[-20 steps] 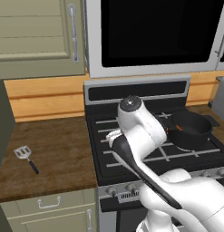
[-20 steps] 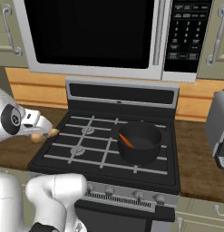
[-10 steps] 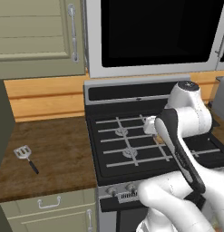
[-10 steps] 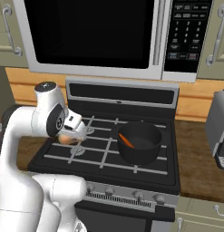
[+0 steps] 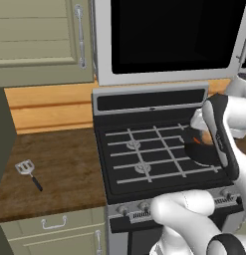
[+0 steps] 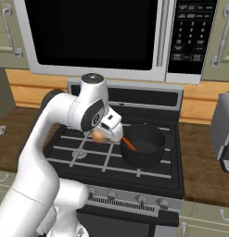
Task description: Put the squash and carrot in the pot. Retrieve the spatula and lightly stir the vegetables in the pot.
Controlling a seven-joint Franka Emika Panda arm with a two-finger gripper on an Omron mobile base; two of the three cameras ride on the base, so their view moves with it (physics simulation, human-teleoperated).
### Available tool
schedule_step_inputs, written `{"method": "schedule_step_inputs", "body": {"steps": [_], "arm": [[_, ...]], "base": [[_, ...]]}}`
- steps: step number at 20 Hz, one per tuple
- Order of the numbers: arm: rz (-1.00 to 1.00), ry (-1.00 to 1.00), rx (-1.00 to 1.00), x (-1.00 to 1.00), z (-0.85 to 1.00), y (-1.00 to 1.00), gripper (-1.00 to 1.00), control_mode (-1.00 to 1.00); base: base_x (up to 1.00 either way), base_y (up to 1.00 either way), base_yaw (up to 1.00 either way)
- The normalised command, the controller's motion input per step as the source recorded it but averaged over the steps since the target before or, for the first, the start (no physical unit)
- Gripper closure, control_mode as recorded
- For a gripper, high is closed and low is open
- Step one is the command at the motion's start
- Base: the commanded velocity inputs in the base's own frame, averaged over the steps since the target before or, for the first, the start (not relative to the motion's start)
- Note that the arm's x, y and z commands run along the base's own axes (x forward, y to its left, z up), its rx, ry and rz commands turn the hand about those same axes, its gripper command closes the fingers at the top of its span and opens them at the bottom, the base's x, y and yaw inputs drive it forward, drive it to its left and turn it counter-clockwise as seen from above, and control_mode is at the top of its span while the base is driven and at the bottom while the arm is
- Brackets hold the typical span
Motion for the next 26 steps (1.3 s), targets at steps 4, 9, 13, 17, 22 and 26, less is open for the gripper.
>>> {"method": "schedule_step_inputs", "body": {"steps": [4,9,13,17,22,26], "arm": [[-0.28,0.1,0.04,0.7,-0.05,-1.0,1.0,-1.0],[-0.18,0.11,0.02,1.0,-0.33,-0.94,1.0,-1.0],[-0.03,0.02,0.0,0.99,-0.57,-0.4,1.0,-1.0],[0.0,0.0,0.0,0.85,-0.72,-0.03,1.0,-1.0],[0.0,0.0,0.0,0.63,-0.71,-0.04,1.0,-1.0],[0.0,-0.01,0.0,0.28,-0.47,-0.08,1.0,-1.0]], "base": [[0.0,0.0,0.0],[0.0,0.0,0.0],[0.0,0.0,0.0],[0.0,0.0,0.0],[0.0,0.0,0.0],[0.0,0.0,0.0]]}}
